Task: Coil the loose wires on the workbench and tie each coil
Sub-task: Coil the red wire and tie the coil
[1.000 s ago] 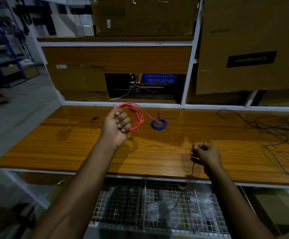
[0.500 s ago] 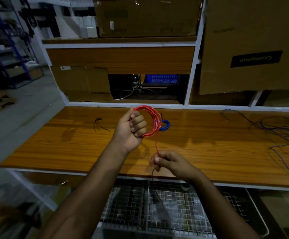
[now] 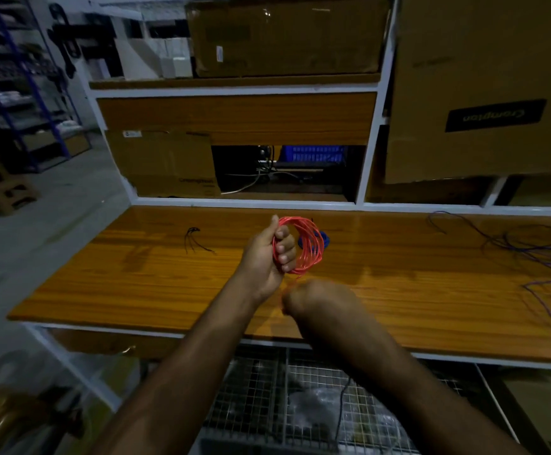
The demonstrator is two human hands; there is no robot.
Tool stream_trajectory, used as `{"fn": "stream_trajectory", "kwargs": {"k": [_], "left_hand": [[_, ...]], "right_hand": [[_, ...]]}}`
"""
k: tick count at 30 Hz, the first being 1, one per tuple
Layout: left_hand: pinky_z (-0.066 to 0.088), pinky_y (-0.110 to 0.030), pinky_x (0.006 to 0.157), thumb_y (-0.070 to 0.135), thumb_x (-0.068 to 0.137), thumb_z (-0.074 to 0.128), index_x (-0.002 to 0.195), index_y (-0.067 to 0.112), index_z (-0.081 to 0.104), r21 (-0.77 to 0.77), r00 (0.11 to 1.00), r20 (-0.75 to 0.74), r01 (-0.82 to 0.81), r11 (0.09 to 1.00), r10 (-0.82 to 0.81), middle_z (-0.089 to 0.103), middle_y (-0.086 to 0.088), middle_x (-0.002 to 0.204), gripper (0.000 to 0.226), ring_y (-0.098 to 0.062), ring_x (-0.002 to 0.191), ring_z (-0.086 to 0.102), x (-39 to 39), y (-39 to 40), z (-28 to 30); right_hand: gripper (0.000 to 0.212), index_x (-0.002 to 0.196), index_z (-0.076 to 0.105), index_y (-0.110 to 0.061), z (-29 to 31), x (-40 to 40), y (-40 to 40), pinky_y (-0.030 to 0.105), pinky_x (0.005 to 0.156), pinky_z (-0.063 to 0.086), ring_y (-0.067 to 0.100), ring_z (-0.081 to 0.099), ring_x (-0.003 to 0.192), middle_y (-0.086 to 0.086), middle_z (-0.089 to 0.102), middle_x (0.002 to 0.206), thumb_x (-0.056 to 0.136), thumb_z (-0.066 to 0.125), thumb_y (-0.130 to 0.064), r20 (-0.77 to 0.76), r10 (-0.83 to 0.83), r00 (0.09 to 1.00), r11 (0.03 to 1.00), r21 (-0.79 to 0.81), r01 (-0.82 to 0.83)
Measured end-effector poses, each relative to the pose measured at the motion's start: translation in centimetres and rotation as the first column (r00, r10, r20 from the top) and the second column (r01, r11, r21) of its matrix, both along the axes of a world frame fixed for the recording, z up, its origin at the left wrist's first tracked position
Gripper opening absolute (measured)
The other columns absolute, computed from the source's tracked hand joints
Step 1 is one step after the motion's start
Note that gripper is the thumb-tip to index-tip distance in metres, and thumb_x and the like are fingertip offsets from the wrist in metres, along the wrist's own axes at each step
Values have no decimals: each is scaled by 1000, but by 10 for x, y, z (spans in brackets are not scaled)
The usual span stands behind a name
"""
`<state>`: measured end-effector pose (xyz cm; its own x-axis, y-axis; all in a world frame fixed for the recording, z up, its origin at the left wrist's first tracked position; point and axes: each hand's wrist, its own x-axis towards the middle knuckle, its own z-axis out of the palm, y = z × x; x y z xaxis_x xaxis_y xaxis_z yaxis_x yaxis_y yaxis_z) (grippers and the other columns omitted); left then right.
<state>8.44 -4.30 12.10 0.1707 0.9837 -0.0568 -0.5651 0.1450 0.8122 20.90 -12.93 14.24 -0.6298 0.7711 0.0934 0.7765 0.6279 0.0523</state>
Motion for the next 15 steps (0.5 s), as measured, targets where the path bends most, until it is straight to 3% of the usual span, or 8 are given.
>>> {"fn": "stream_trajectory", "kwargs": {"k": [4, 7, 8, 9, 10, 12, 14, 15], "left_hand": [[35, -28, 54, 42, 105, 36, 70, 18, 48, 21, 984, -179, 16, 1000, -12, 45, 1, 59, 45, -13, 53, 43, 5, -7, 0], [53, -35, 72, 36, 106, 38, 83, 12, 61, 86, 962, -271, 0, 996, 23, 68, -7, 75, 41, -19, 73, 65, 11, -14, 3], [56, -31, 69, 32, 107, 36, 86, 11, 62, 94, 960, -280, 8, 996, 19, 70, -6, 73, 40, -16, 70, 67, 13, -16, 4], [52, -25, 57, 29, 108, 35, 83, 11, 60, 92, 961, -275, 24, 995, 2, 65, -3, 64, 40, -12, 59, 63, 14, -18, 5], [43, -22, 46, 29, 108, 33, 78, 14, 56, 82, 967, -253, 47, 996, -25, 57, 1, 55, 40, -9, 47, 53, 16, -19, 6], [27, -19, 37, 32, 107, 31, 74, 16, 49, 41, 983, -156, 105, 994, -97, 42, 5, 49, 41, -6, 38, 34, 16, -18, 8], [21, -18, 34, 36, 106, 31, 73, 16, 46, -15, 984, -43, 170, 985, -171, 34, 7, 48, 42, -4, 35, 27, 14, -16, 9], [20, -17, 33, 39, 106, 32, 72, 16, 46, -35, 980, 0, 197, 980, -197, 32, 7, 47, 43, -4, 35, 26, 13, -15, 9]], "right_hand": [[31, 121, 62, -13, 39, 13, 22, 21, 76, 47, 14, 61, 89, 5, 64, 110, 94, 55, -1, -124, 65, 990, 968, -234, -92], [39, 131, 57, -22, 65, 29, 31, 22, 93, 50, 7, 61, 107, -3, 62, 123, 95, 58, -7, -219, 30, 975, 983, -169, -69], [38, 131, 57, -23, 70, 31, 35, 26, 95, 52, 9, 62, 110, -3, 63, 122, 95, 59, -11, -229, 7, 973, 993, -110, -33], [34, 128, 59, -24, 73, 31, 40, 28, 93, 54, 10, 63, 108, -4, 64, 117, 95, 60, -15, -239, -11, 971, 1000, -30, 4], [29, 123, 61, -23, 74, 31, 47, 27, 90, 55, 10, 64, 104, -4, 65, 112, 94, 62, -18, -268, -20, 963, 998, 54, 36], [16, 108, 65, -21, 74, 33, 62, 28, 83, 56, 9, 64, 93, -4, 66, 99, 92, 66, -26, -368, -40, 929, 979, 170, 109], [15, 95, 63, -22, 70, 40, 80, 28, 74, 56, 7, 62, 82, -7, 64, 89, 90, 68, -35, -396, -78, 915, 966, 195, 167], [17, 91, 63, -22, 69, 45, 88, 27, 71, 54, 7, 61, 78, -7, 63, 86, 89, 68, -38, -404, -98, 910, 980, 122, 160]]}}
